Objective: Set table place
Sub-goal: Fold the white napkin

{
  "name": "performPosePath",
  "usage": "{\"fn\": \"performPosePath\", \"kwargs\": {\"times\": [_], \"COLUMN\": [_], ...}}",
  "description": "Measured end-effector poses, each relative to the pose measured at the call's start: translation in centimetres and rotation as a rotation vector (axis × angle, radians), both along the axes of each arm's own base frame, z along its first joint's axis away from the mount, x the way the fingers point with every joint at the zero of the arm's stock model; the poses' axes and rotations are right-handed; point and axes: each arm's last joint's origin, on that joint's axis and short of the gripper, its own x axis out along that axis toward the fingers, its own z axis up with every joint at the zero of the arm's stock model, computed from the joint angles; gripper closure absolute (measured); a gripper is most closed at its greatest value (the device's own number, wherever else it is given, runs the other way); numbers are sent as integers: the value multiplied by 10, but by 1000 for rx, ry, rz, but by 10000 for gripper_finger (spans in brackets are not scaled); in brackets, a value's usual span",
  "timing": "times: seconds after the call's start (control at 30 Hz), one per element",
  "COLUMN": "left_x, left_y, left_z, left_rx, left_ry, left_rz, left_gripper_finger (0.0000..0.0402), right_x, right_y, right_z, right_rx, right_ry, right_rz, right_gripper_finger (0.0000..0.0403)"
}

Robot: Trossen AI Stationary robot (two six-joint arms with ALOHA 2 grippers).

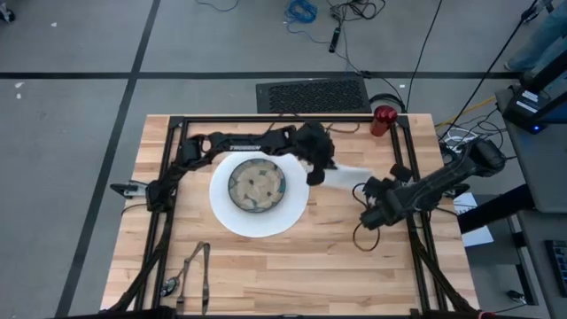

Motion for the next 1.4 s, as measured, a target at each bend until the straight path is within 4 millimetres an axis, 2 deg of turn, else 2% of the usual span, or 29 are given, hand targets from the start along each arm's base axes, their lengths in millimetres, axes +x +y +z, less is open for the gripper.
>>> {"fn": "performPosePath", "kwargs": {"times": [0.13, 0.23, 0.33, 0.47, 0.63, 0.7, 0.83, 1.03, 1.17, 1.23, 1.4], "left_x": [0, -1, -2, -10, -27, -30, -31, -32, -36, -38, -43], "left_y": [14, 13, -5, -38, -75, -85, -96, -117, -130, -133, -141], "left_z": [17, 15, -7, -47, -86, -91, -92, -94, -89, -81, -75], "left_rx": [134, 198, 211, 238, 313, 347, 349, 338, 359, 357, 296], "left_ry": [-75, -57, -12, 65, 186, 194, 206, 225, 261, 269, 316], "left_rz": [17, 16, -31, -91, -212, -222, -235, -259, -274, -282, -284], "left_gripper_finger": [401, 401, 401, 401, 401, 401, 401, 401, 401, 401, 401], "right_x": [-4, 0, 8, 14, 12, 10, 8, 13, 17, 22, 30], "right_y": [-9, -1, 14, 36, 61, 69, 80, 88, 94, 99, 105], "right_z": [12, 7, -9, -31, -46, -50, -55, -47, -33, -24, -6], "right_rx": [-159, -149, -92, 46, 230, 307, 390, 458, 493, 508, 521], "right_ry": [13, -13, -88, -112, -71, -45, -29, -57, -51, -82, -140], "right_rz": [-8, 106, 236, 346, 375, 368, 360, 295, 254, 234, 201], "right_gripper_finger": [403, 403, 403, 403, 403, 403, 403, 392, 351, 325, 260]}}
